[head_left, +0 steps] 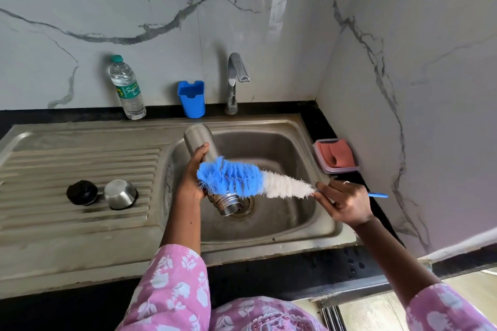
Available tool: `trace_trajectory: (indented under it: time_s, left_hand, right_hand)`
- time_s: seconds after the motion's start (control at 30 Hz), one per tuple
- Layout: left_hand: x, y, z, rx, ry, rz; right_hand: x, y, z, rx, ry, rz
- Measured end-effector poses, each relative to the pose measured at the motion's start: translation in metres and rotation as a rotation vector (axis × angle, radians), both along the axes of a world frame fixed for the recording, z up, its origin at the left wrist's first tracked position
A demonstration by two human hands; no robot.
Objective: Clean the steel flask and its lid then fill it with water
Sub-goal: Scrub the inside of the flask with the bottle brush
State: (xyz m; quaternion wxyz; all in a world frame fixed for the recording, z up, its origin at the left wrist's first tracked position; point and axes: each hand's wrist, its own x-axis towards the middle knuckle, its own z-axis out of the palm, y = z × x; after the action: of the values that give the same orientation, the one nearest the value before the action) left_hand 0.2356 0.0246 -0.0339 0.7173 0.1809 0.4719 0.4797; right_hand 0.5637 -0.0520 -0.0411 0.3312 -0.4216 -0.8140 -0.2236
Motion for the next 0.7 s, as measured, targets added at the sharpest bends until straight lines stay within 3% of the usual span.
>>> trace_trajectory:
  time_s: [0.23,0.4,0.7]
  left_hand:
    - [-0.002,0.001,-0.006,0.008,-0.165,0.055]
    - [0.000,0.000,-0.010,0.074,-0.287,0.032]
    - [-0.004,0.000,-0.018,0.045,-0.192,0.146]
  right_hand:
    - [-0.005,0.007,-0.007,-0.008,0.068,-0.137]
    - [-0.007,0.004,-0.009,-0.022,0.063,-0.044]
    - [-0.001,0.004,-0.009,-0.034,0.105,-0.086]
